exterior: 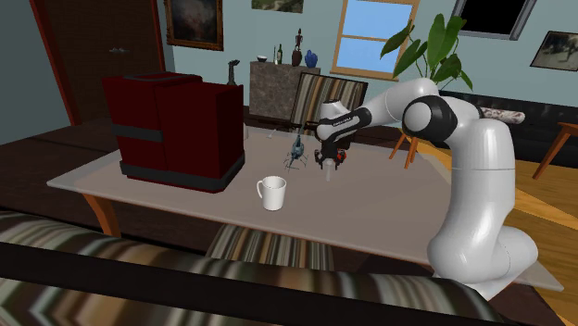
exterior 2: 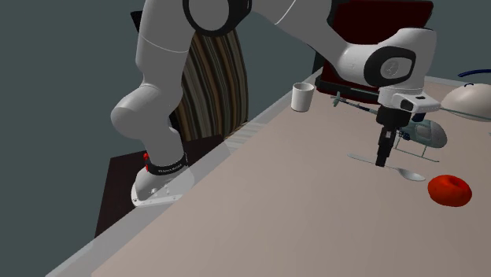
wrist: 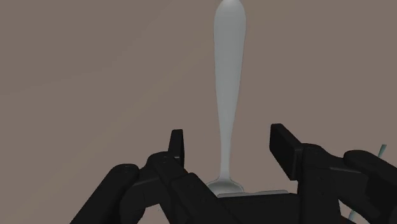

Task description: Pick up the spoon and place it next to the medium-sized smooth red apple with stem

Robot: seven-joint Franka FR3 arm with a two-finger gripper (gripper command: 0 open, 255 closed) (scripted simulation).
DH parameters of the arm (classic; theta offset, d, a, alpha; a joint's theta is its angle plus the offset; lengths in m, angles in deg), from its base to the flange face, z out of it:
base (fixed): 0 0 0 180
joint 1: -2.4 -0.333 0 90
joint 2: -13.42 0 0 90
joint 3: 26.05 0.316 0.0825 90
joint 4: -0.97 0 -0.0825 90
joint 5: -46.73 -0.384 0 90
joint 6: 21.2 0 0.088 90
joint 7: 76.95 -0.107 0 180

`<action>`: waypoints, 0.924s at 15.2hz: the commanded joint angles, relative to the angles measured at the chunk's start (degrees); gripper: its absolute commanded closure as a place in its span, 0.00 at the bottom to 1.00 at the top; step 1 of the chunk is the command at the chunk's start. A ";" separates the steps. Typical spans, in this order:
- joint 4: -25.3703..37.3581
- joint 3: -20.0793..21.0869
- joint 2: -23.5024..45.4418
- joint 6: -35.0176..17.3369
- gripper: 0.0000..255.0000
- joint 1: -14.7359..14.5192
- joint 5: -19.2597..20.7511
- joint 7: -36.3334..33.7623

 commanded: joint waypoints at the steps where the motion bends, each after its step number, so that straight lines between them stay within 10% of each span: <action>1: 0.00 0.00 0.00 0.00 0.00 0.00 0.00 0.00; 14: 2.72 0.74 -3.03 5.76 0.00 -0.52 -1.14 0.73</action>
